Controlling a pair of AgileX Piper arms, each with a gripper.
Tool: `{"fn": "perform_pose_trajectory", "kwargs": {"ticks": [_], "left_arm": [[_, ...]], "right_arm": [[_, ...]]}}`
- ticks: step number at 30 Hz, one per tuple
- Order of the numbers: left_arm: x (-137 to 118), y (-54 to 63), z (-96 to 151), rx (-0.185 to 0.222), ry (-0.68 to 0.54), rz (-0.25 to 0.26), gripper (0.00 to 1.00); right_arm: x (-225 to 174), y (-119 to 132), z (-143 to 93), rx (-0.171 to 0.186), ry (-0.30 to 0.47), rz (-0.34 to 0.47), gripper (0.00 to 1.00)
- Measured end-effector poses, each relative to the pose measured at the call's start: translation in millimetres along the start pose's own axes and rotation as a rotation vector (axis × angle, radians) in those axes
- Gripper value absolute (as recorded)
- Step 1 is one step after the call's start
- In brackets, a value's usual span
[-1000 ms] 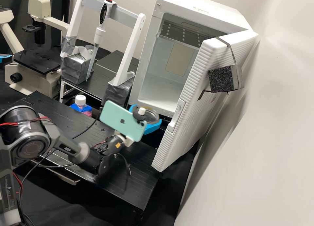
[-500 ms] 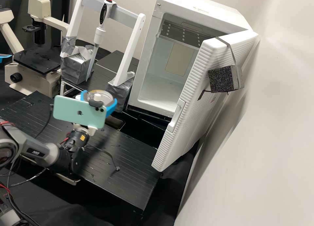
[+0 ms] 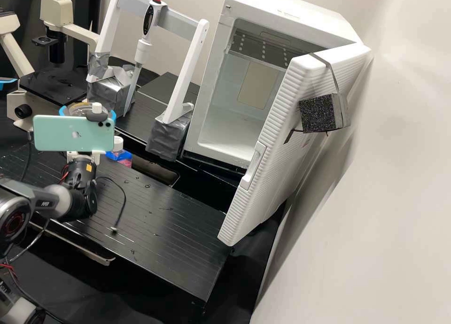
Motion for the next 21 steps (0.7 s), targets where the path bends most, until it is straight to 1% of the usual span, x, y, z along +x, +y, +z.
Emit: {"fn": "perform_pose_trajectory", "kwargs": {"ticks": [4,8,11,13,17,21], "left_arm": [[0,0.0,0,0.000,0.000,0.000,1.00],[0,0.0,0,0.000,0.000,0.000,1.00],[0,0.0,0,0.000,0.000,0.000,1.00],[0,0.0,0,0.000,0.000,0.000,1.00],[0,0.0,0,0.000,0.000,0.000,1.00],[0,0.0,0,0.000,0.000,0.000,1.00]], "right_arm": [[14,3,-6,-0.005,0.004,-0.008,0.00],[22,4,-14,0.009,0.019,0.005,0.00],[24,1,-18,0.010,0.035,-0.001,0.00],[25,0,-20,0.002,0.040,-0.006,0.00],[26,-3,-19,-0.028,0.040,-0.014,0.00],[28,-6,-18,-0.028,0.032,-0.028,0.00]]}}
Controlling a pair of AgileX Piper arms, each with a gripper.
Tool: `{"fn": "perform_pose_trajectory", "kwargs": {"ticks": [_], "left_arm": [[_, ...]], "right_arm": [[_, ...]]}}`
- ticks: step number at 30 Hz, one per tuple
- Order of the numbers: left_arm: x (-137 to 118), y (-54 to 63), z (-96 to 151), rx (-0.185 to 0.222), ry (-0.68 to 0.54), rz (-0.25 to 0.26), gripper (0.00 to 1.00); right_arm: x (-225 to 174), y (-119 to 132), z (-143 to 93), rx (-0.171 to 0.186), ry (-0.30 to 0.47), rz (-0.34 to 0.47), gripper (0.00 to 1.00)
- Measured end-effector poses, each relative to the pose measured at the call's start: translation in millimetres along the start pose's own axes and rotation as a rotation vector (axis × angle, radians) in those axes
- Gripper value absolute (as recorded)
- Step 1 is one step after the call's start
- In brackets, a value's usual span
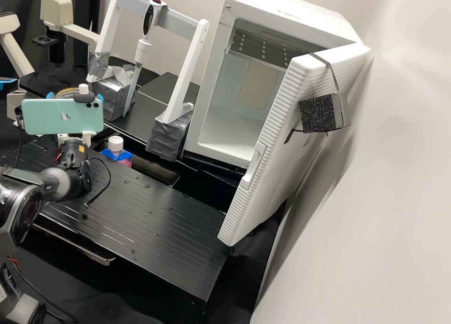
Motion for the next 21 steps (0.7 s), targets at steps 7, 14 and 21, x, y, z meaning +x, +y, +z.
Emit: {"fn": "perform_pose_trajectory", "kwargs": {"ticks": [7,14,21], "left_arm": [[0,0.0,0,0.000,0.000,0.000,1.00],[0,0.0,0,0.000,0.000,0.000,1.00],[0,0.0,0,0.000,0.000,0.000,1.00]], "right_arm": [[4,0,-5,-0.018,0.014,0.008,0.00],[12,7,-12,-0.044,0.031,0.018,0.00],[32,15,-23,-0.050,0.065,0.016,0.00]]}}
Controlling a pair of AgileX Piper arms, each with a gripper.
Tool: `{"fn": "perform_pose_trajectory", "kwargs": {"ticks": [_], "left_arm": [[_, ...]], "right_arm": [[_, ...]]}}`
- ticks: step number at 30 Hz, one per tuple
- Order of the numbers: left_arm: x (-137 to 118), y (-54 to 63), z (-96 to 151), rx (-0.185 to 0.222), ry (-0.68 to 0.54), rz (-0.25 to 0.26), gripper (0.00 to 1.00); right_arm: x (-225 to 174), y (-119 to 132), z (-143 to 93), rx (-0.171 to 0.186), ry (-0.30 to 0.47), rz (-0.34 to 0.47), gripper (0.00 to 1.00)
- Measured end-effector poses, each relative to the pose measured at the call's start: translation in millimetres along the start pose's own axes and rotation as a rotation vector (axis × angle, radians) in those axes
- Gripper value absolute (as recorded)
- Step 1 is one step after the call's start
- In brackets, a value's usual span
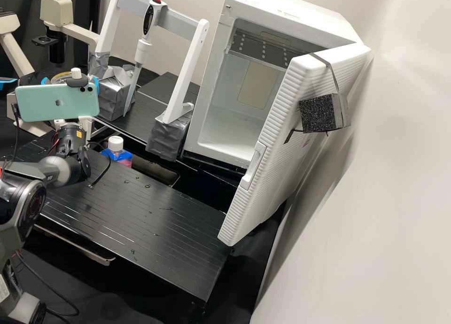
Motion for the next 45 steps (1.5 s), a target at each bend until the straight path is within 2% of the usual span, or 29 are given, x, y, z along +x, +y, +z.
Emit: {"fn": "perform_pose_trajectory", "kwargs": {"ticks": [10,16,21,25,32,45], "left_arm": [[0,0.0,0,0.000,0.000,0.000,1.00],[0,0.0,0,0.000,0.000,0.000,1.00],[0,0.0,0,0.000,0.000,0.000,1.00],[0,0.0,0,0.000,0.000,0.000,1.00],[0,0.0,0,0.000,0.000,0.000,1.00],[0,0.0,0,0.000,0.000,0.000,1.00]], "right_arm": [[36,-14,-6,0.050,0.027,-0.084,0.00],[62,-25,-5,0.058,0.042,-0.116,0.00],[87,-41,0,0.062,0.027,-0.161,0.00],[105,-52,9,0.090,0.004,-0.186,0.00],[135,-59,26,0.148,-0.030,-0.188,0.00],[174,-86,33,0.166,-0.058,-0.207,0.00]]}}
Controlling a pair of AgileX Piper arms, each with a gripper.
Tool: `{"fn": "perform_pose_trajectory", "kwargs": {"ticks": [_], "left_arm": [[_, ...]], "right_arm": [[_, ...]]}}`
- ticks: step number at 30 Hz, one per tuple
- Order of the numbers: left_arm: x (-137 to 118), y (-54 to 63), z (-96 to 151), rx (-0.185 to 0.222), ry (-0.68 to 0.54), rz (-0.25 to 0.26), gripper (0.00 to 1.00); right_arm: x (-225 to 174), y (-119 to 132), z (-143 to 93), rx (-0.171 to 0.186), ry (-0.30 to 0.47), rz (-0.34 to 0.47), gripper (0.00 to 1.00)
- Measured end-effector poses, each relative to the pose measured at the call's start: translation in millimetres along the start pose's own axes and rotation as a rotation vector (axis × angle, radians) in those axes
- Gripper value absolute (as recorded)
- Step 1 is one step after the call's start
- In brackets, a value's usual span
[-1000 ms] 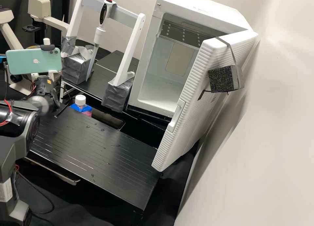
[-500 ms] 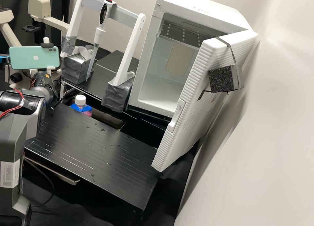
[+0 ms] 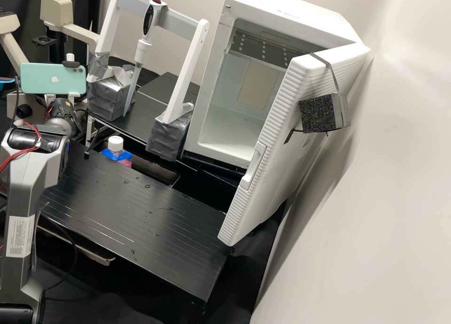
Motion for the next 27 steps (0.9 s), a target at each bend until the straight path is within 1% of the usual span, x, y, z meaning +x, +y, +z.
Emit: {"fn": "perform_pose_trajectory", "kwargs": {"ticks": [3,4,9,14,16,21,27], "left_arm": [[0,0.0,0,0.000,0.000,0.000,1.00],[0,0.0,0,0.000,0.000,0.000,1.00],[0,0.0,0,0.000,0.000,0.000,1.00],[0,0.0,0,0.000,0.000,0.000,1.00],[0,0.0,0,0.000,0.000,0.000,1.00],[0,0.0,0,0.000,0.000,0.000,1.00],[0,0.0,0,0.000,0.000,0.000,1.00]], "right_arm": [[7,-4,3,-0.008,-0.002,0.006,0.00],[9,-5,3,-0.015,-0.002,0.013,0.00],[19,-7,11,-0.022,-0.018,0.053,0.00],[25,-14,23,-0.013,-0.041,0.065,0.00],[26,-15,24,-0.008,-0.034,0.072,0.00],[29,-15,24,-0.010,-0.022,0.080,0.00],[35,-15,15,-0.014,0.007,0.087,0.00]]}}
